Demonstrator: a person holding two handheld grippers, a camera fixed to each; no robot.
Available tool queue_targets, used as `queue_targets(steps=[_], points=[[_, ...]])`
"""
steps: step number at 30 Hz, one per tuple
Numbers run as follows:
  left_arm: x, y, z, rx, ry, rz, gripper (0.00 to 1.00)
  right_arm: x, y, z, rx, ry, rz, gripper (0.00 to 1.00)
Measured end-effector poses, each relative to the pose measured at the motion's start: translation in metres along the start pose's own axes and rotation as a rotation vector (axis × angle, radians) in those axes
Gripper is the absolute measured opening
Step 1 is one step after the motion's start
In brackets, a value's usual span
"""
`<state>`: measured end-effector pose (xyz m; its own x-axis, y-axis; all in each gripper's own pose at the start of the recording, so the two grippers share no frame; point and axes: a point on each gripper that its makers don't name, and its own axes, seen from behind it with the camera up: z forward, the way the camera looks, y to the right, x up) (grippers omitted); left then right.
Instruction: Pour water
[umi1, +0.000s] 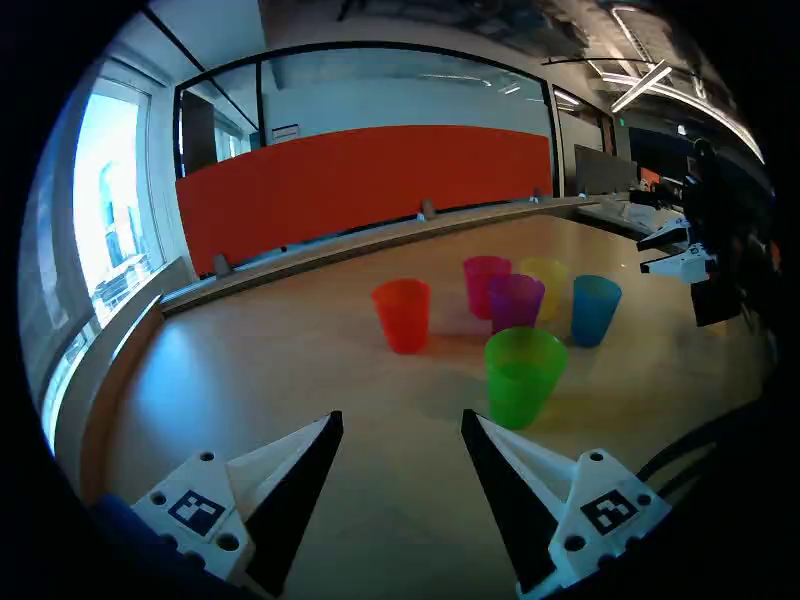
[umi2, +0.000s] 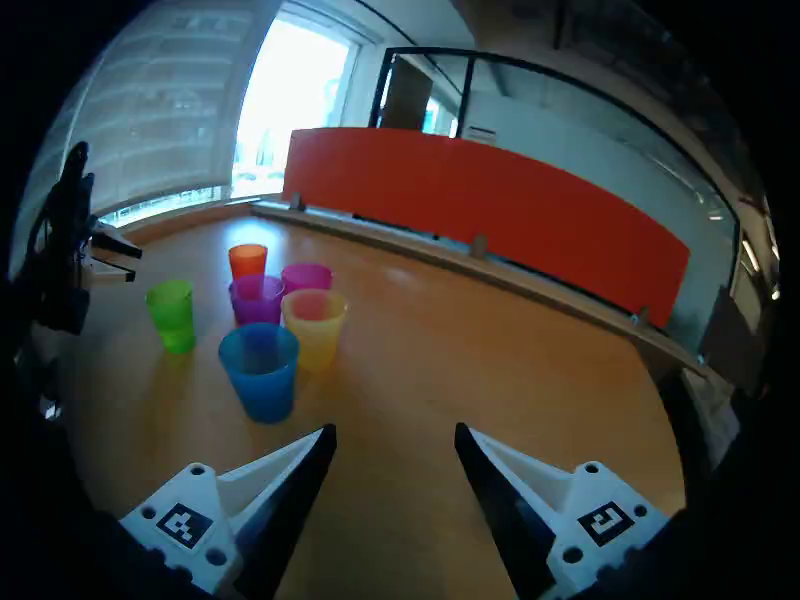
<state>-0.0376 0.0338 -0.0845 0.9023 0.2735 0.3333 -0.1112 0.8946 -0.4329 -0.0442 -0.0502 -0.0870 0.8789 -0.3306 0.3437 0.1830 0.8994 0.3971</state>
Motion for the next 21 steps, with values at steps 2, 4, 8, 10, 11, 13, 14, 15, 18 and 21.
queue_targets(steps=[2,4,8,10,11,13,14,15,18,21], points=[[0.004,-0.006,-0.001,0.019,0.016,-0.016,0.88,0.003,0.005,-0.001,-0.029,0.02,0.008,0.91],[0.008,-0.011,-0.003,0.035,0.034,-0.029,0.88,0.007,0.009,-0.003,-0.057,0.039,0.017,0.91],[0.016,-0.018,-0.006,0.057,0.076,-0.055,0.88,0.015,0.017,-0.005,-0.109,0.077,0.03,0.91],[0.02,-0.021,-0.007,0.068,0.095,-0.069,0.88,0.022,0.02,-0.006,-0.13,0.101,0.036,0.91],[0.021,-0.023,-0.008,0.073,0.103,-0.076,0.88,0.026,0.022,-0.007,-0.14,0.114,0.039,0.91],[0.026,-0.027,-0.009,0.086,0.122,-0.088,0.87,0.035,0.024,-0.008,-0.157,0.144,0.048,0.91],[0.028,-0.029,-0.01,0.092,0.13,-0.094,0.88,0.039,0.026,-0.009,-0.163,0.157,0.052,0.91],[0.03,-0.031,-0.011,0.098,0.14,-0.099,0.88,0.044,0.027,-0.009,-0.17,0.171,0.057,0.91],[0.039,-0.037,-0.014,0.113,0.171,-0.111,0.88,0.055,0.029,-0.011,-0.184,0.208,0.069,0.91],[0.047,-0.042,-0.016,0.131,0.205,-0.12,0.88,0.067,0.031,-0.011,-0.202,0.245,0.081,0.91]])
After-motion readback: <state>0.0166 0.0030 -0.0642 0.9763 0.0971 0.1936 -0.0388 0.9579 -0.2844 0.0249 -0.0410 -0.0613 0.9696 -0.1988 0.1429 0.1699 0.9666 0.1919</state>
